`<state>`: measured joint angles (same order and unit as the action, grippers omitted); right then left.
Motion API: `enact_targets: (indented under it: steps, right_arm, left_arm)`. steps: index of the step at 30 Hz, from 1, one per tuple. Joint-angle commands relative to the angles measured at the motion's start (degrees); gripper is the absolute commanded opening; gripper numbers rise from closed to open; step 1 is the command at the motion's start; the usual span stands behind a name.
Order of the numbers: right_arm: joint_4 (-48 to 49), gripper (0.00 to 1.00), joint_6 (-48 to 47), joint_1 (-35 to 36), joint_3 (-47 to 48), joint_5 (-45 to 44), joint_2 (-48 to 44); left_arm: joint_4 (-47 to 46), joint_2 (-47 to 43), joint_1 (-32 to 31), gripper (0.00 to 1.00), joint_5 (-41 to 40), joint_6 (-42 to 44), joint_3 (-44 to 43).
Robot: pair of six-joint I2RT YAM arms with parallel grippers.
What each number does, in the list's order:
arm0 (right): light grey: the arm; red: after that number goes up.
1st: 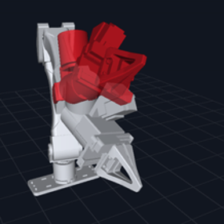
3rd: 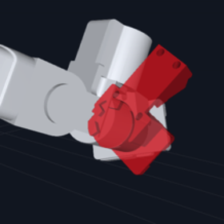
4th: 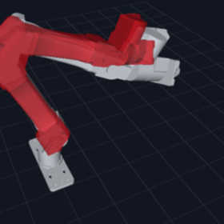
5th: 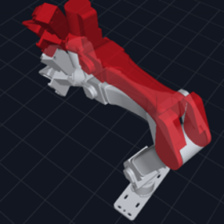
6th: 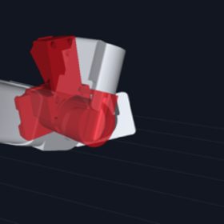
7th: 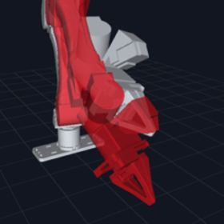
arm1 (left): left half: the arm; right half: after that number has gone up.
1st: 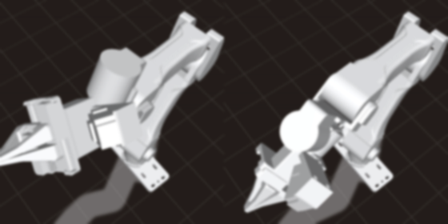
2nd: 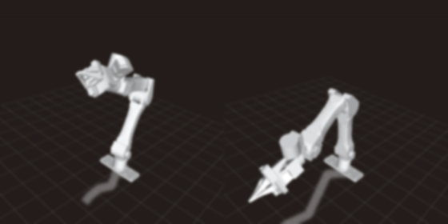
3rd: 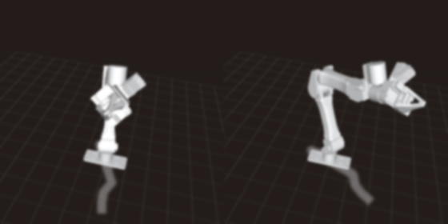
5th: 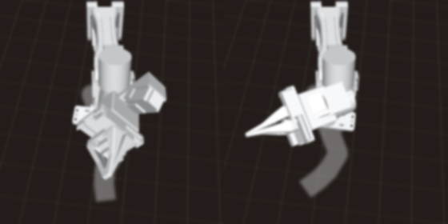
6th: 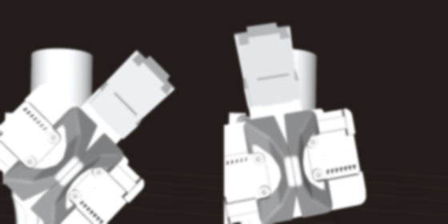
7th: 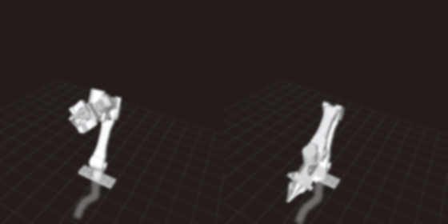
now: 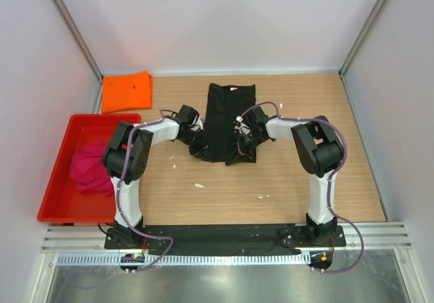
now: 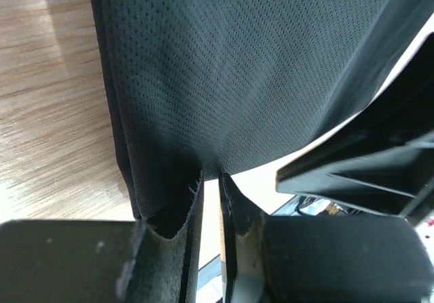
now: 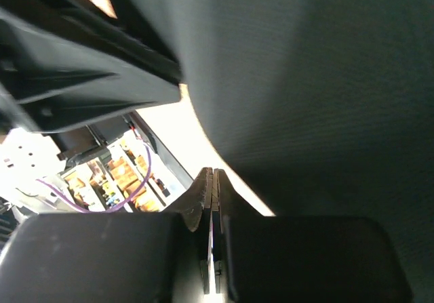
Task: Fold and stack the t-shirts
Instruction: Fold the tshirt
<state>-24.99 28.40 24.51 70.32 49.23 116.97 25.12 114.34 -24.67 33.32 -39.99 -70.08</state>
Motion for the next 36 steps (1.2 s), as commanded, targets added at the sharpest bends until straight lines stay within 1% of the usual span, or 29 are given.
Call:
enact_targets:
  steps: [1, 7, 11, 16, 20, 22, 24, 26, 27, 28, 29, 30, 31, 32, 33, 34, 35, 36]
  right_arm:
    - [1.8, 0.01, -1.3, -0.8, -1.2, 0.4, 0.5]
    - [2.0, 0.01, -2.1, -5.3, -6.0, 1.6, -0.4]
    - [-1.5, 0.01, -5.5, -8.0, -8.9, 1.1, -1.9]
    - [-0.8, 0.01, -4.9, -11.3, -14.9, 0.5, -6.0]
    - [-1.0, 0.01, -4.9, -16.1, -21.6, -0.9, -9.7]
    - [-1.7, 0.01, -4.9, -17.6, -23.6, -2.5, -13.0]
    - [-3.6, 0.01, -4.9, -19.8, -25.8, -4.2, -16.7]
    - [-5.6, 0.02, -5.6, -20.4, -26.4, -6.9, -19.5]
    - [-6.5, 0.04, -5.6, -20.4, -26.4, -8.1, -20.7]
    - [-6.6, 0.11, -4.2, -20.4, -26.6, -9.9, -23.6]
    - [-6.0, 0.15, -3.1, -20.3, -27.5, -10.8, -24.9]
    - [-3.2, 0.23, -1.2, -20.4, -28.2, -11.4, -26.3]
    - [-1.1, 0.27, 0.7, -20.3, -29.1, -11.4, -28.8]
    - [3.6, 0.36, 5.3, -20.3, -31.0, -11.4, -29.6]
    - [5.9, 0.39, 7.6, -20.3, -32.1, -11.4, -30.4]
    - [8.2, 0.42, 9.7, -20.0, -33.0, -11.4, -31.7]
    - [10.4, 0.44, 13.8, -19.8, -34.5, -12.0, -32.2]
    - [13.6, 0.46, 15.2, -19.3, -34.9, -12.5, -32.7]
  left_arm:
    - [-1.4, -0.7, 0.6, 0.15, -1.6, 1.9, 1.4]
    - [-1.4, -0.4, 1.0, 0.15, -1.9, 2.4, 2.1]
    - [-0.9, 0.4, 1.1, 0.14, -2.6, 2.8, 2.5]
    - [-0.8, 0.5, 1.2, 0.14, -3.4, 3.2, 3.1]
    - [-0.3, -0.1, 1.1, 0.14, -3.3, 3.4, 2.9]
    - [0.2, -1.0, 1.0, 0.14, -3.3, 3.4, 2.8]
    - [0.6, -3.2, 0.9, 0.16, -3.1, 3.3, 2.7]
    - [1.3, -4.9, 0.7, 0.23, -1.8, 2.6, 2.5]
    - [1.5, -7.2, 0.6, 0.31, -1.3, 2.2, 2.4]
    - [1.9, -8.4, 0.1, 0.36, -1.2, 1.7, 2.4]
    - [2.1, -9.8, -0.3, 0.45, -0.9, 1.1, 2.3]
    - [2.4, -12.2, -0.6, 0.47, -0.8, 0.6, 2.3]
    - [3.0, -13.5, -0.7, 0.49, -0.6, 0.2, 2.4]
    - [3.6, -15.8, -0.7, 0.51, -0.8, -0.8, 2.8]
    - [3.6, -15.8, -0.7, 0.51, -1.6, -1.0, 2.8]
    - [5.4, -18.0, -0.6, 0.51, -2.6, -1.0, 2.8]
    - [6.0, -19.0, -0.6, 0.52, -3.3, -1.1, 3.1]
    - [6.2, -20.1, -0.6, 0.52, -5.0, -1.2, 3.4]
